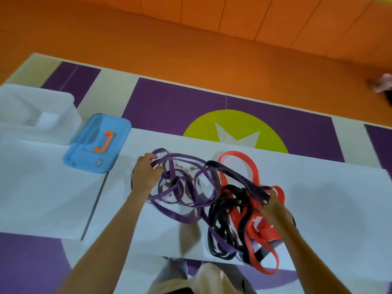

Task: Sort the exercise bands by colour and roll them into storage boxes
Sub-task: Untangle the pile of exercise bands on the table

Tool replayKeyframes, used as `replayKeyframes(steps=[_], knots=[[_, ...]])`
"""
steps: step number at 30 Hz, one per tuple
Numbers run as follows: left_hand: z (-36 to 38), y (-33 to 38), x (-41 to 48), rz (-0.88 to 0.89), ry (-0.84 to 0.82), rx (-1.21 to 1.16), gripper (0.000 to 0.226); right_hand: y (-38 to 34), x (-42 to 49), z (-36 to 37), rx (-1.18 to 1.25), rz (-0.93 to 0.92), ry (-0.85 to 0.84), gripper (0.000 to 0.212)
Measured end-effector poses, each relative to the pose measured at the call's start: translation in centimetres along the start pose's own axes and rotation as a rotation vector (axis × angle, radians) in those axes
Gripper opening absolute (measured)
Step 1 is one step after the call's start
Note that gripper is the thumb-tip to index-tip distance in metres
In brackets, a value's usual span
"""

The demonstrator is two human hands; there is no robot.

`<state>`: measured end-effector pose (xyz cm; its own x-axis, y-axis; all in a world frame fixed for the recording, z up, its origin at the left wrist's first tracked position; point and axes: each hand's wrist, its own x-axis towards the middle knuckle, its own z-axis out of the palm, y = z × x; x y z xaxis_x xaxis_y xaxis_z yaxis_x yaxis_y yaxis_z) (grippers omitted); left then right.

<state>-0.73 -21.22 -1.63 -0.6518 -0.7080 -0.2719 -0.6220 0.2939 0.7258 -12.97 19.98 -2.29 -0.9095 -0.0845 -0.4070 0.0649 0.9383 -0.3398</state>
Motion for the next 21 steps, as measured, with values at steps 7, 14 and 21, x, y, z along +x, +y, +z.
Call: replayKeyframes(steps=[7, 14, 21], knots=[[3.8, -0.4, -0.9, 0.092, -0.233, 0.153, 0.019, -2.8, 1.3, 2.0, -0.479, -0.281, 0.095, 0.106], [7.6, -0.5, -1.2, -0.174, -0.366, 0.249, 0.073, -6.9, 4.0, 2.9, -0.258, -0.370, 0.105, 0.027], [12.6, 1.6, -2.5, -0.405, -0.283, 0.390, 0.139, -4.9, 5.1, 0.3, 0.561, 0.149, 0.325, 0.019]])
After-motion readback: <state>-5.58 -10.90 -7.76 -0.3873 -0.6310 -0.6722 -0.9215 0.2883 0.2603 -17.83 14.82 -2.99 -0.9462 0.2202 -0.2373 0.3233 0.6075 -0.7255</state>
